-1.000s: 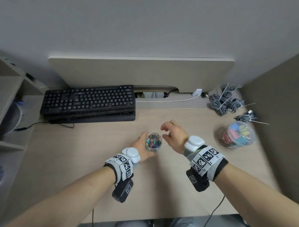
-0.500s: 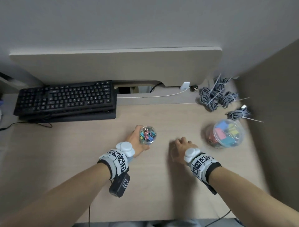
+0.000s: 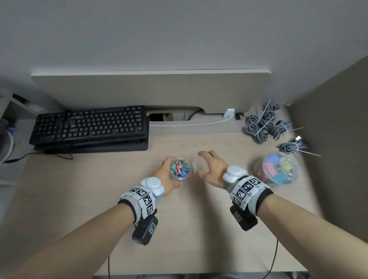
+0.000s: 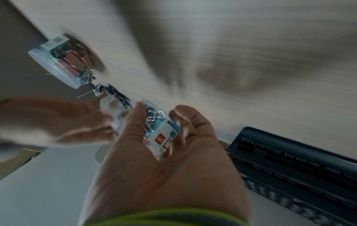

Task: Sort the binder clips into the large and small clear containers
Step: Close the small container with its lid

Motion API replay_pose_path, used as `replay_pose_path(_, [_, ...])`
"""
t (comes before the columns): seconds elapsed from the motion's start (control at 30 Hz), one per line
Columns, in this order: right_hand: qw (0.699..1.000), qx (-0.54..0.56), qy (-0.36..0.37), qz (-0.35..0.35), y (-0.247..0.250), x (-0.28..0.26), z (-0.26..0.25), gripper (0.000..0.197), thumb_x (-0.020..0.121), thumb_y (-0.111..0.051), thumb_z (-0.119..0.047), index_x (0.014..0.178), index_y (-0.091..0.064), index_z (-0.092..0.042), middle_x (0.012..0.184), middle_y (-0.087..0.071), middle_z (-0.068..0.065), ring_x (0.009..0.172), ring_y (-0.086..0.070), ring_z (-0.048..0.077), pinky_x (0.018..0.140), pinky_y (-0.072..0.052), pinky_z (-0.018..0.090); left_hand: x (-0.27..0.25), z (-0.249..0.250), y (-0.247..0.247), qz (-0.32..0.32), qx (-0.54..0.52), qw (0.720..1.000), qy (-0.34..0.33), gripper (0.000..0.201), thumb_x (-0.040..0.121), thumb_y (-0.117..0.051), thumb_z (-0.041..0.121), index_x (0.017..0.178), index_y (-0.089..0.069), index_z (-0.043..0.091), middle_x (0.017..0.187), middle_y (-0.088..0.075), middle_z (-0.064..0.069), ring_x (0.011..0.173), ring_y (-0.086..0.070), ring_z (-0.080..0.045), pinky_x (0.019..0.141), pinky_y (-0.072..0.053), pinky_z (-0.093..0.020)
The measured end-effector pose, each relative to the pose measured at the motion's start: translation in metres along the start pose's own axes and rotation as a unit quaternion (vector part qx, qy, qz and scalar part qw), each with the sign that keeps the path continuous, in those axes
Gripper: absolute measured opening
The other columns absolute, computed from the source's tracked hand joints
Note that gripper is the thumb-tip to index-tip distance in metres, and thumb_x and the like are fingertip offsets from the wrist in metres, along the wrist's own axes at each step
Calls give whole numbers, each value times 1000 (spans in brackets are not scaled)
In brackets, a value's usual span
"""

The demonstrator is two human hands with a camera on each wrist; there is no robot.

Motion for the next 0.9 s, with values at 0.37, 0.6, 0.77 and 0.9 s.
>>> replay_pose_path(0.37, [985, -88, 145, -38, -2, -5, -100, 71, 83, -71, -37, 142, -37, -15, 141, -47, 2, 119, -53, 28, 97, -44, 36, -27, -7, 43, -20, -68, 997, -31, 68, 66, -83, 23, 124, -47, 22, 103, -67, -3, 87, -64, -20, 72, -51, -28])
replay_pose_path(0.6, [986, -75, 137, -56, -7, -2, -119, 69, 83, -70, -35, 141, -37, -19, 136, -53, 3, 114, -56, 29, 94, -46, 37, -35, -16, 72, -50, -97, 994, -31, 72, 62, -83, 21, 124, -47, 28, 96, -67, 3, 81, -63, -15, 67, -49, -20])
replay_pose_path(0.77, [997, -11, 64, -41, -5, -2, -122, 68, 83, -68, -46, 139, -42, -16, 124, -60, 4, 90, -58, 18, 87, -49, 33, -39, -14, 72, -30, -93, 994, -38, 66, 63, -82, 21, 120, -50, 27, 92, -66, 5, 76, -61, -13, 60, -47, -19])
replay_pose_path(0.9, [1000, 29, 8, -3, -4, 0, -117, 66, 83, -62, -54, 133, -47, -14, 111, -65, 6, 69, -60, 20, 73, -56, 35, -38, -2, 68, -34, -93, 994, -39, 58, 72, -78, 5, 121, -51, 23, 87, -62, 9, 70, -57, -4, 51, -40, -8])
Point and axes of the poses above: each hand's wrist, its own x-axis towards the middle knuckle, its own y-axis out of the back of the hand, z = x × y, the point moved 1 cm from there along x, towards the middle knuckle
